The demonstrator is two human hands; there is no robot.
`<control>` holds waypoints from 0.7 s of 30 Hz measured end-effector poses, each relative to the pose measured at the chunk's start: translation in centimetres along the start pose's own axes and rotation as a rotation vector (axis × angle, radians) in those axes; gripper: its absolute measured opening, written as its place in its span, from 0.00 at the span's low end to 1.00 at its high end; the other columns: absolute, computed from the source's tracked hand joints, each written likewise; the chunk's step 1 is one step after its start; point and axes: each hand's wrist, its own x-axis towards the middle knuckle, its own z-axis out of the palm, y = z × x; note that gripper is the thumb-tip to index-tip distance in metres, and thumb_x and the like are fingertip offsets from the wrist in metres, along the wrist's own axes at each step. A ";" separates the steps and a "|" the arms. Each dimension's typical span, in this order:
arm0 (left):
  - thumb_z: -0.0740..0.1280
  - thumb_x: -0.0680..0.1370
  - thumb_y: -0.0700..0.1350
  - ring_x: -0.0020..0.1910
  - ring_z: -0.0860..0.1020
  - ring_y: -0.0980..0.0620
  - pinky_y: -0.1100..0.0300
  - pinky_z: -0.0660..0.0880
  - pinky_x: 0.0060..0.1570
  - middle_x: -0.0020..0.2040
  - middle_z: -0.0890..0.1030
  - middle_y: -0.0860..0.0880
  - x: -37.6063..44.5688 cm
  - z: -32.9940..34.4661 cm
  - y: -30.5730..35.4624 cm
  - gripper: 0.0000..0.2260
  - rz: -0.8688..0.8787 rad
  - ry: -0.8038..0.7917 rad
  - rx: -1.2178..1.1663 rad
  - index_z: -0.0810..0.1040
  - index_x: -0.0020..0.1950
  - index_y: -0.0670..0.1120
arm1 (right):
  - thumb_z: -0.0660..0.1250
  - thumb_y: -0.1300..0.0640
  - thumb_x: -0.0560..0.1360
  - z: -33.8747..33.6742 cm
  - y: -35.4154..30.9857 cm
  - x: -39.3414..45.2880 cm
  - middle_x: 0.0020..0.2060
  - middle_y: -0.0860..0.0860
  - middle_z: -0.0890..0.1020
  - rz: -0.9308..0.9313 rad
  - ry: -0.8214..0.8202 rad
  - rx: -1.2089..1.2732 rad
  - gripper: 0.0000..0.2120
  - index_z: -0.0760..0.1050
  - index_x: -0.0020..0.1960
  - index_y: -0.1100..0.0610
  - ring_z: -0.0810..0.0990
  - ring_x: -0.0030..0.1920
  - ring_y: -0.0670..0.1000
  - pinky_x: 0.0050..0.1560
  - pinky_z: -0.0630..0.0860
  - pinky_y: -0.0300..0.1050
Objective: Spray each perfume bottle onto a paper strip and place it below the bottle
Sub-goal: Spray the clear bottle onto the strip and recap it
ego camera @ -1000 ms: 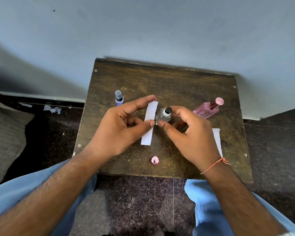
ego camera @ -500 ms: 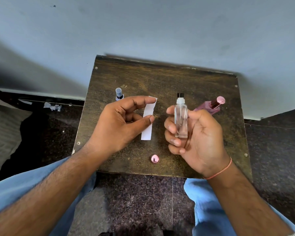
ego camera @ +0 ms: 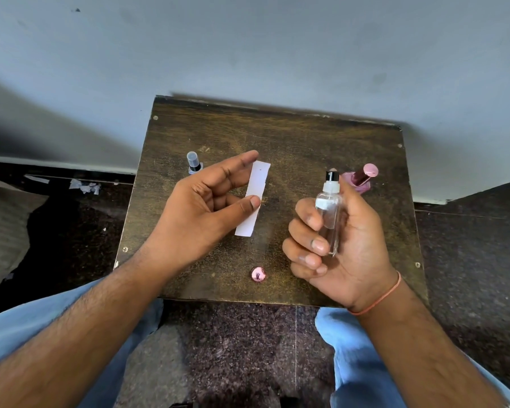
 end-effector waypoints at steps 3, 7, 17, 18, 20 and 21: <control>0.74 0.78 0.33 0.52 0.81 0.41 0.45 0.83 0.61 0.66 0.87 0.51 -0.1 0.1 0.0 0.29 0.005 -0.012 0.014 0.75 0.78 0.48 | 0.56 0.28 0.80 0.3 -0.1 0.1 0.26 0.53 0.78 -0.044 0.044 -0.078 0.32 0.74 0.38 0.55 0.76 0.23 0.50 0.24 0.54 0.40; 0.74 0.79 0.31 0.50 0.79 0.40 0.37 0.82 0.60 0.65 0.87 0.49 -0.1 0.1 -0.1 0.30 -0.003 -0.033 0.017 0.74 0.79 0.48 | 0.56 0.28 0.79 0.8 0.1 0.2 0.28 0.56 0.79 -0.122 0.152 -0.217 0.31 0.73 0.39 0.55 0.73 0.20 0.49 0.24 0.52 0.39; 0.75 0.78 0.32 0.43 0.80 0.50 0.59 0.84 0.50 0.66 0.87 0.50 -0.2 0.2 0.0 0.34 0.004 -0.097 0.021 0.71 0.81 0.50 | 0.65 0.25 0.74 1.2 1.6 1.0 0.22 0.53 0.73 -0.416 0.549 -0.816 0.35 0.81 0.36 0.58 0.69 0.22 0.48 0.25 0.65 0.39; 0.75 0.77 0.32 0.42 0.80 0.52 0.61 0.84 0.48 0.67 0.86 0.50 -0.2 0.2 0.1 0.34 0.003 -0.106 0.019 0.71 0.81 0.51 | 0.65 0.23 0.73 1.1 1.6 1.0 0.22 0.52 0.73 -0.443 0.578 -0.851 0.37 0.81 0.35 0.58 0.70 0.22 0.48 0.27 0.66 0.41; 0.76 0.76 0.34 0.41 0.80 0.54 0.62 0.83 0.47 0.68 0.85 0.51 -0.3 0.3 0.1 0.35 0.002 -0.122 0.012 0.71 0.81 0.51 | 0.63 0.18 0.71 0.8 1.6 1.1 0.22 0.51 0.73 -0.471 0.633 -0.892 0.39 0.79 0.34 0.56 0.70 0.24 0.49 0.32 0.68 0.47; 0.76 0.76 0.35 0.41 0.80 0.53 0.62 0.83 0.48 0.68 0.85 0.51 -0.3 0.3 0.0 0.35 0.002 -0.125 0.008 0.71 0.81 0.52 | 0.62 0.17 0.71 0.6 1.6 1.2 0.22 0.50 0.73 -0.479 0.657 -0.910 0.39 0.79 0.33 0.54 0.71 0.25 0.49 0.34 0.68 0.50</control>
